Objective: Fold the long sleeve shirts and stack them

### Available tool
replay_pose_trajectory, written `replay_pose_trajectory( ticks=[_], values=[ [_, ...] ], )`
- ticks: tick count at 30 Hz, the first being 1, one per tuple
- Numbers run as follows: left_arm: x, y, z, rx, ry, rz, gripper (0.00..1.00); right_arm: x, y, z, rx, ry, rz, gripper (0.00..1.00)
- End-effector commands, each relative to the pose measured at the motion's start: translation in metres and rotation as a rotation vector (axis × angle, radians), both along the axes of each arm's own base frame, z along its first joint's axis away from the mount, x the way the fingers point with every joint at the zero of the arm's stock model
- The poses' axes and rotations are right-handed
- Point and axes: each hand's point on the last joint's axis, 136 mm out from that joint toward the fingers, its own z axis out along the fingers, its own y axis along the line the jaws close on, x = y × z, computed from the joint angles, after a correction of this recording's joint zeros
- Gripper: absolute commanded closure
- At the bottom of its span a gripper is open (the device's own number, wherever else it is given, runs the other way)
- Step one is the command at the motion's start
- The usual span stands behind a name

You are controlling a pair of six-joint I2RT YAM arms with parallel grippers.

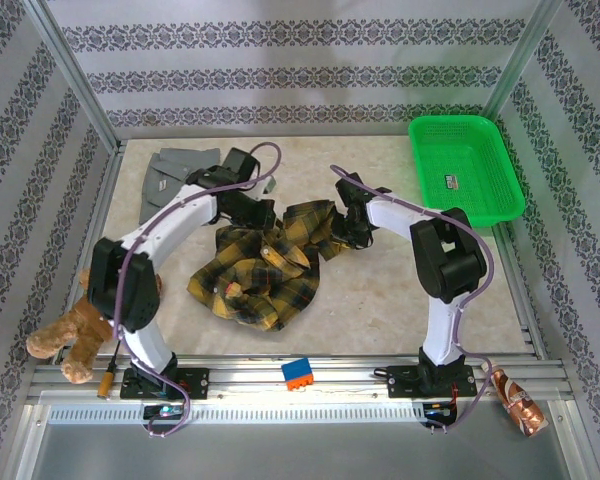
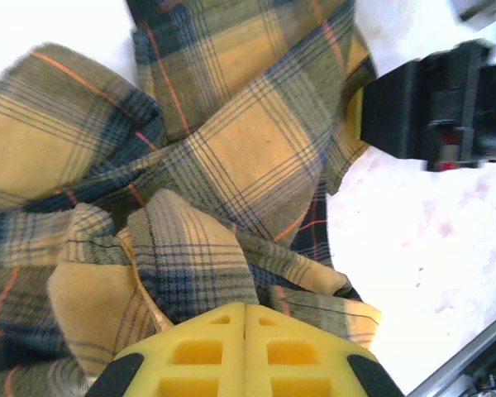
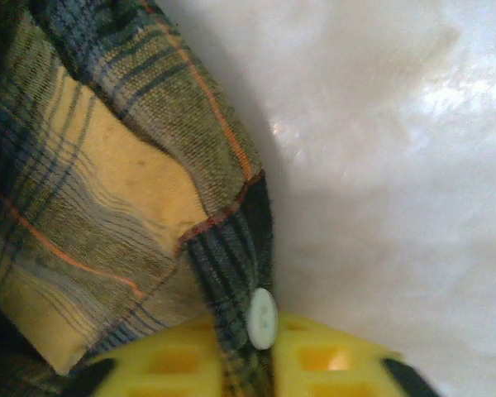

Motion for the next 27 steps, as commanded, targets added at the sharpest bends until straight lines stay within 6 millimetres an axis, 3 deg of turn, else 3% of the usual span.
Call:
replay_pose_trajectory(
  ticks=[1, 3, 7, 8, 9, 15, 22, 25, 27],
  values=[
    [0.011, 0.022, 0.052, -0.066, -0.148, 0.089, 1.0, 0.03, -0.014, 0.019, -0.045, -0.096, -0.053, 1.0],
    [0.012, 0.034, 0.075, -0.086, -0.213, 0.115, 0.99, 0.042, -0.025, 0.038, -0.051, -0.15, -0.085, 1.0],
    [0.013, 0.049, 0.102, -0.111, -0.282, 0.147, 0.99, 0.057, -0.046, 0.074, -0.058, -0.242, -0.141, 1.0],
    [0.015, 0.058, 0.119, -0.132, -0.335, 0.17, 0.98, 0.064, -0.058, 0.095, -0.045, -0.288, -0.175, 1.0],
    [0.017, 0.067, 0.137, -0.151, -0.388, 0.192, 0.98, 0.075, -0.08, 0.133, -0.019, -0.362, -0.227, 1.0],
    [0.027, 0.096, 0.186, -0.157, -0.518, 0.269, 0.97, 0.097, -0.133, 0.246, 0.012, -0.595, -0.308, 1.0],
    [0.043, 0.124, 0.238, -0.19, -0.671, 0.339, 0.96, 0.108, -0.17, 0.354, 0.12, -0.837, -0.361, 1.0],
    [0.053, 0.124, 0.28, -0.223, -0.796, 0.331, 0.96, 0.117, -0.178, 0.405, 0.18, -0.941, -0.352, 1.0],
    [0.062, 0.124, 0.312, -0.246, -0.881, 0.325, 0.95, 0.12, -0.184, 0.449, 0.218, -1.037, -0.352, 1.0]
  ],
)
